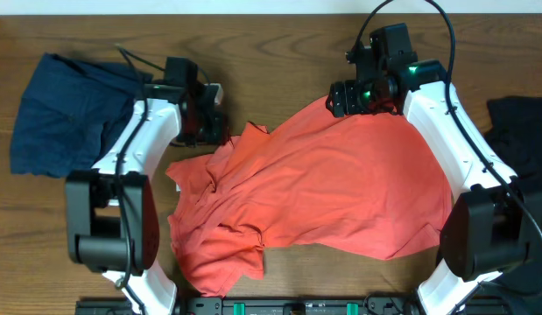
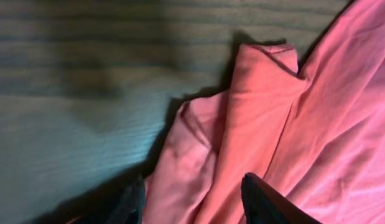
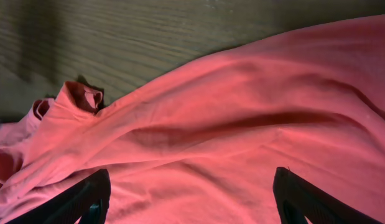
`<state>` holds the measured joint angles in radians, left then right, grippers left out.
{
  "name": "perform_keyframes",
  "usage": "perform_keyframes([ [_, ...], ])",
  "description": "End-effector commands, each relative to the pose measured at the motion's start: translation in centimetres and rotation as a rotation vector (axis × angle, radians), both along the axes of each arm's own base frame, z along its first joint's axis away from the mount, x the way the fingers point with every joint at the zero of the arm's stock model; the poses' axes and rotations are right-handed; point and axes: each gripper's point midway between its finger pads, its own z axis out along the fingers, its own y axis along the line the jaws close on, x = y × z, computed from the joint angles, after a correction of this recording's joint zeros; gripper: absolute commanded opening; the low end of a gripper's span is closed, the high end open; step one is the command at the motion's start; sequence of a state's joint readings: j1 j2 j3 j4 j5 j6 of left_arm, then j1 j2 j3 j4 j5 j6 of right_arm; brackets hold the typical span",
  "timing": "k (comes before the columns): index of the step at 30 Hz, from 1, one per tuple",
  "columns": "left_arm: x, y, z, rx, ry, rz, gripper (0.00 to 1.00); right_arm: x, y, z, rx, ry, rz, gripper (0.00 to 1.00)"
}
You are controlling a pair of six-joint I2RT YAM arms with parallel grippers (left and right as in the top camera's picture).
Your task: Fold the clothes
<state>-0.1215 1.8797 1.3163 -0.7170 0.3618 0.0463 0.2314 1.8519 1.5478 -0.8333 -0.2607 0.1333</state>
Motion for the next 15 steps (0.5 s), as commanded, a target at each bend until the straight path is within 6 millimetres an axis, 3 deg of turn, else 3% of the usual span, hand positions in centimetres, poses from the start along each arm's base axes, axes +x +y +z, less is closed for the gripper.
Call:
perform_keyframes([
  [1, -0.3, -0.4, -2.2, 0.027, 0.044, -0.023, 0.51, -0.4, 0.4, -0.6, -0.006, 0.016, 0.010, 0.83],
  [7, 0.3, 1.0, -4.0, 0.120, 0.042, -0.008, 0.47, -0.4, 0.4, -0.6, -0.007, 0.019, 0.010, 0.83],
  [11, 0.5, 1.3, -4.2, 0.136, 0.037, -0.004, 0.23, -0.4, 0.4, -0.6, -0.007, 0.018, 0.010, 0.84],
  [13, 0.6, 1.3, -4.2, 0.136, 0.033, -0.004, 0.19, -0.4, 0.4, -0.6, -0.008, 0.018, 0.010, 0.84],
  [15, 0.6, 1.2, -4.1, 0.135, 0.034, -0.004, 0.08, -0.4, 0.4, -0.6, -0.008, 0.018, 0.010, 0.84],
])
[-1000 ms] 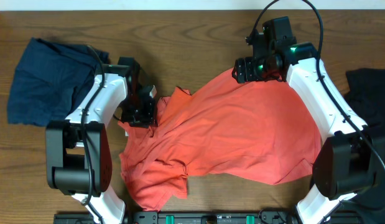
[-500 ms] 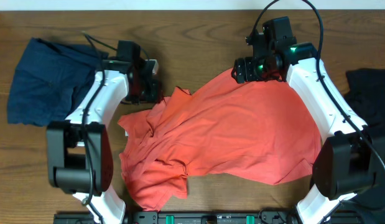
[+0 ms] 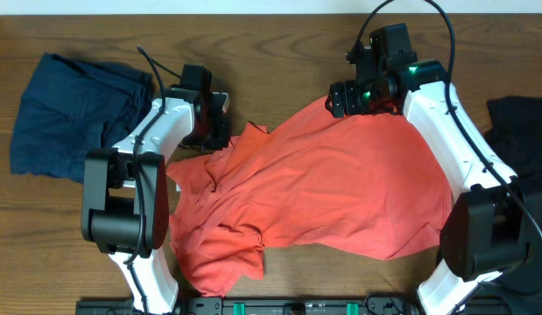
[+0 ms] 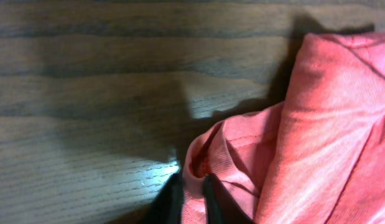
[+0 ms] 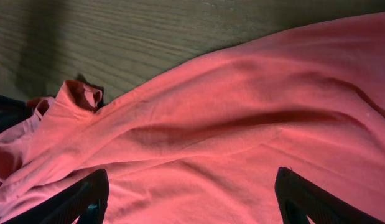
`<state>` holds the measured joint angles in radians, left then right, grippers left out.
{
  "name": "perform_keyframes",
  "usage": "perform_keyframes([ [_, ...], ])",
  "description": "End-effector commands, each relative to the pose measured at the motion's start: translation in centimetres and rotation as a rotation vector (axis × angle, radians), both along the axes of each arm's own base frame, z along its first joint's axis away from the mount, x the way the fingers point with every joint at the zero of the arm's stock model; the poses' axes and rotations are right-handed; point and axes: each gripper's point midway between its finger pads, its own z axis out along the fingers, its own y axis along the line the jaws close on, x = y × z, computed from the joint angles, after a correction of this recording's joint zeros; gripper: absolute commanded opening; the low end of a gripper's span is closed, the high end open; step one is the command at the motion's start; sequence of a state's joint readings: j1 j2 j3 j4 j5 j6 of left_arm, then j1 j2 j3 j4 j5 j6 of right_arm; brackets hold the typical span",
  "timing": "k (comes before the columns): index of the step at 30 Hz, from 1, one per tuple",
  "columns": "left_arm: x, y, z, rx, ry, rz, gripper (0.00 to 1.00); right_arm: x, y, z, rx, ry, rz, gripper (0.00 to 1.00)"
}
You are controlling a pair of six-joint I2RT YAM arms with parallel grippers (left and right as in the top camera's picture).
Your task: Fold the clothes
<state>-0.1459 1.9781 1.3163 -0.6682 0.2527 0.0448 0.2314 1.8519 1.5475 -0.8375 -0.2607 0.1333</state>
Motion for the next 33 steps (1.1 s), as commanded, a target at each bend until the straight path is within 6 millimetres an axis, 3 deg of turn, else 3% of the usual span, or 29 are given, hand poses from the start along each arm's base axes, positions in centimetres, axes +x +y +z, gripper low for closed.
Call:
perform_keyframes([
  [1, 0.1, 0.4, -0.2, 0.020, -0.002, -0.002, 0.06, -0.3, 0.4, -0.6, -0.006, 0.014, 0.010, 0.84],
  [5, 0.7, 0.0, 1.4, -0.002, -0.035, -0.003, 0.06, -0.3, 0.3, -0.6, -0.008, 0.012, 0.012, 0.84],
  [12, 5.8, -2.0, 9.7, -0.115, -0.290, -0.024, 0.06, -0.2, -0.3, -0.8, -0.044, 0.007, 0.011, 0.85],
  [15, 7.3, -2.2, 11.5, -0.124, -0.363, -0.025, 0.06, -0.3, -0.5, -0.8, -0.055, 0.010, 0.007, 0.85],
  [18, 6.9, -2.2, 11.4, -0.122, -0.344, -0.025, 0.07, -0.4, -0.5, -0.9, -0.057, 0.017, 0.006, 0.84],
  [20, 6.6, -2.1, 11.2, -0.114, -0.329, -0.024, 0.17, -0.5, -0.5, -0.9, -0.058, 0.020, 0.006, 0.84],
  [22, 6.1, -1.8, 10.8, -0.106, -0.302, -0.021, 0.37, -0.5, -0.5, -0.9, -0.057, 0.017, 0.006, 0.85],
  [23, 5.7, -1.5, 10.6, -0.089, -0.285, -0.014, 0.40, -0.4, -0.5, -0.9, -0.057, 0.017, 0.006, 0.85],
  [28, 4.5, 1.1, 9.0, 0.058, -0.227, 0.024, 0.45, -0.4, -0.5, -0.9, -0.057, 0.016, 0.006, 0.86],
  [33, 3.3, 1.5, 6.7, 0.084, -0.165, 0.020, 0.53, -0.4, -0.5, -0.9, -0.057, 0.016, 0.006, 0.86],
])
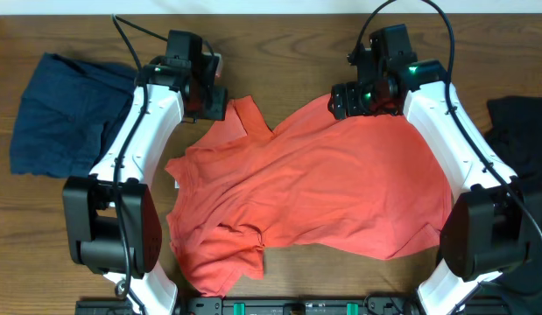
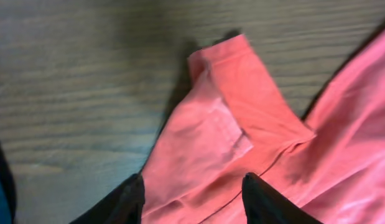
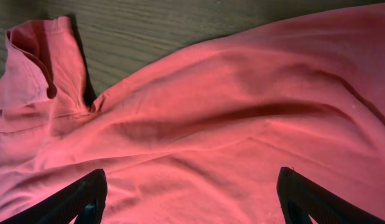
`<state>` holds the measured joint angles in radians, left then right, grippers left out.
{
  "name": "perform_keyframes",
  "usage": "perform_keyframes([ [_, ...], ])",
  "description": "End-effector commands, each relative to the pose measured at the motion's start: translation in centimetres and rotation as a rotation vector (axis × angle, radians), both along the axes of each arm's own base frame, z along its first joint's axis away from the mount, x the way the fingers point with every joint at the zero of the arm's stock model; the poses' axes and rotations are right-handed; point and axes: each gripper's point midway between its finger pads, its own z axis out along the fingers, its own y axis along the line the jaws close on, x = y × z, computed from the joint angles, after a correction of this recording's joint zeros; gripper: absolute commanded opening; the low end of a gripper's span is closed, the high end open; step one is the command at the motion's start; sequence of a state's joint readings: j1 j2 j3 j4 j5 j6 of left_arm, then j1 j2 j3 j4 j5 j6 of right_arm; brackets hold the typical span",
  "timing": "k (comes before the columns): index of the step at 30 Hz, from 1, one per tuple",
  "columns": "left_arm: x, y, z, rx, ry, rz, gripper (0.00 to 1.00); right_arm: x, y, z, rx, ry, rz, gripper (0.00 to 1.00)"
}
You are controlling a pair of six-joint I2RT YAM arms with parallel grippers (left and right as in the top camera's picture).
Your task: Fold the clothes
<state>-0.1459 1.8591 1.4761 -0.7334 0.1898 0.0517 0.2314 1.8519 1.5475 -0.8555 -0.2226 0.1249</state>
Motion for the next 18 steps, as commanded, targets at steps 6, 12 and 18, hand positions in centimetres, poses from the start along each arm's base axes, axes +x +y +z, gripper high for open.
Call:
perform_keyframes([
  [6, -1.2, -0.2, -6.3, 0.052, 0.077, -0.013, 0.55, -0.2, 0.2, -0.6, -0.015, 0.009, 0.014, 0.87],
  [12, -1.5, -3.0, -7.8, 0.038, 0.080, -0.099, 0.55, -0.2, 0.2, -0.6, -0.016, 0.009, 0.014, 0.89],
  [18, -2.5, -4.0, -10.5, 0.073, 0.136, -0.157, 0.55, -0.3, 0.2, -0.6, -0.016, 0.010, 0.014, 0.89],
])
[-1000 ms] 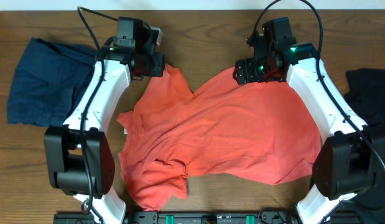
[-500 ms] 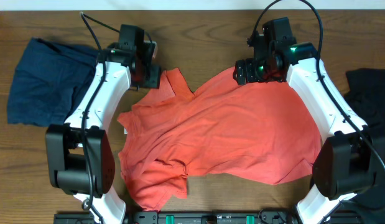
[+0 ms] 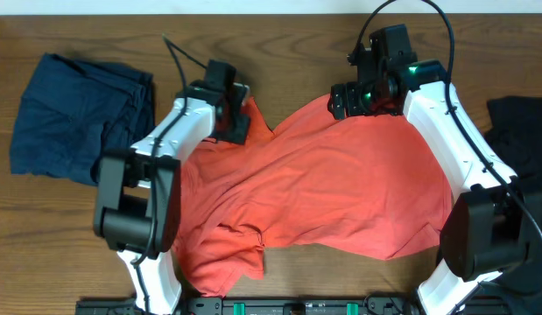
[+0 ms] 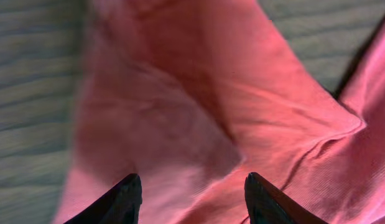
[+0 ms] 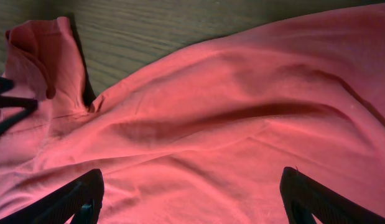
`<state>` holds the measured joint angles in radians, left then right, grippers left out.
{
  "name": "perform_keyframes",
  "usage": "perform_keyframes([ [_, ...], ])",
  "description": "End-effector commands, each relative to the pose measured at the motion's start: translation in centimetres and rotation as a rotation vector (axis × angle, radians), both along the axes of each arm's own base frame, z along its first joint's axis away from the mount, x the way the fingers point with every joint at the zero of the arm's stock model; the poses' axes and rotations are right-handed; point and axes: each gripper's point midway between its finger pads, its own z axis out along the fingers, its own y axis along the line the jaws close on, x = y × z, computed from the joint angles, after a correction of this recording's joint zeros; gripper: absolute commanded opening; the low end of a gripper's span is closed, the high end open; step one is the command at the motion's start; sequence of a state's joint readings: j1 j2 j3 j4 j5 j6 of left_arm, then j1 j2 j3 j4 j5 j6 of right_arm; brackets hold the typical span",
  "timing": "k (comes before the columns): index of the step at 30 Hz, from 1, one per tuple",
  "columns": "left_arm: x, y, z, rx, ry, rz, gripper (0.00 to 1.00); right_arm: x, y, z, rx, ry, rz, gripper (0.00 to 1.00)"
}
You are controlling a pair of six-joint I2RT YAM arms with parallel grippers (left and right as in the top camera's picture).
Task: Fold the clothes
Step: 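Pull both top corners of the T-shirt apart to smooth it flat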
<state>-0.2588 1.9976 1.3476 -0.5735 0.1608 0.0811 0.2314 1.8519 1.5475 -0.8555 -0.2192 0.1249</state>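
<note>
A coral red shirt (image 3: 332, 192) lies loosely spread across the middle of the table, its lower left corner still bunched. Its short sleeve (image 3: 254, 116) points toward the far left. My left gripper (image 3: 235, 127) hovers open right over that sleeve; in the left wrist view both fingers (image 4: 125, 200) straddle red cloth without pinching it. My right gripper (image 3: 342, 100) stands wide open above the shirt's far edge, its fingertips (image 5: 304, 198) set far apart over smooth fabric (image 5: 229, 124).
A dark navy garment (image 3: 73, 114) lies crumpled at the far left. A black garment (image 3: 526, 131) sits at the right edge. Bare wooden tabletop (image 3: 279, 52) shows behind the shirt.
My left gripper has moved right and slightly nearer, from just left of the spread sleeve to directly over it. It stays open. The right arm and the shirt have not moved.
The sleeve was crumpled at the shirt's upper left with my left gripper open beside it. Then the gripper was shut on the sleeve's edge. Then the sleeve lay pulled out flat toward the far left and the gripper was open. Now it hovers over the sleeve.
</note>
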Motion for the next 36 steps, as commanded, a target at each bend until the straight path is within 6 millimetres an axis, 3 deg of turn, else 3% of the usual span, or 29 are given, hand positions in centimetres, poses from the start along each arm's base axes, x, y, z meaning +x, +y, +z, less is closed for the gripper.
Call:
perform_keyframes([
  [1, -0.7, 0.1, -2.3, 0.021, 0.052, -0.025, 0.54, -0.3, 0.2, -0.6, -0.013, 0.011, 0.016, 0.89],
  [3, -0.8, 0.1, -2.8, 0.024, 0.064, -0.024, 0.53, -0.3, 0.2, -0.6, -0.013, 0.010, 0.016, 0.90],
  [7, -0.5, 0.7, -2.5, 0.051, 0.050, -0.016, 0.40, -0.3, 0.2, -0.6, -0.013, 0.010, 0.015, 0.90],
  [12, 0.7, 1.0, -1.3, 0.077, 0.006, -0.006, 0.13, -0.2, 0.1, -0.6, -0.019, 0.008, 0.013, 0.91],
  [14, 1.5, 0.8, -0.3, 0.069, -0.024, -0.006, 0.06, -0.2, 0.1, -0.6, -0.019, 0.008, 0.013, 0.91],
  [21, 4.7, 0.9, 5.5, 0.070, -0.199, 0.018, 0.07, 0.7, -0.9, -0.5, -0.058, -0.026, -0.020, 0.90],
  [25, 7.0, 1.3, 7.8, 0.093, -0.328, 0.034, 0.06, 2.1, -1.3, 0.1, -0.045, -0.081, -0.039, 0.88],
  [29, 11.1, 1.5, 10.4, 0.064, -0.518, 0.070, 0.06, 4.3, -1.7, 1.3, -0.003, -0.160, -0.104, 0.85],
  [33, 15.5, 4.3, 15.3, 0.046, -0.755, 0.210, 0.06, 5.6, -2.0, 2.1, 0.018, -0.212, -0.129, 0.83],
  [36, 17.4, 7.3, 18.4, -0.002, -0.856, 0.323, 0.06, 5.5, -2.0, 2.0, 0.016, -0.206, -0.128, 0.83],
])
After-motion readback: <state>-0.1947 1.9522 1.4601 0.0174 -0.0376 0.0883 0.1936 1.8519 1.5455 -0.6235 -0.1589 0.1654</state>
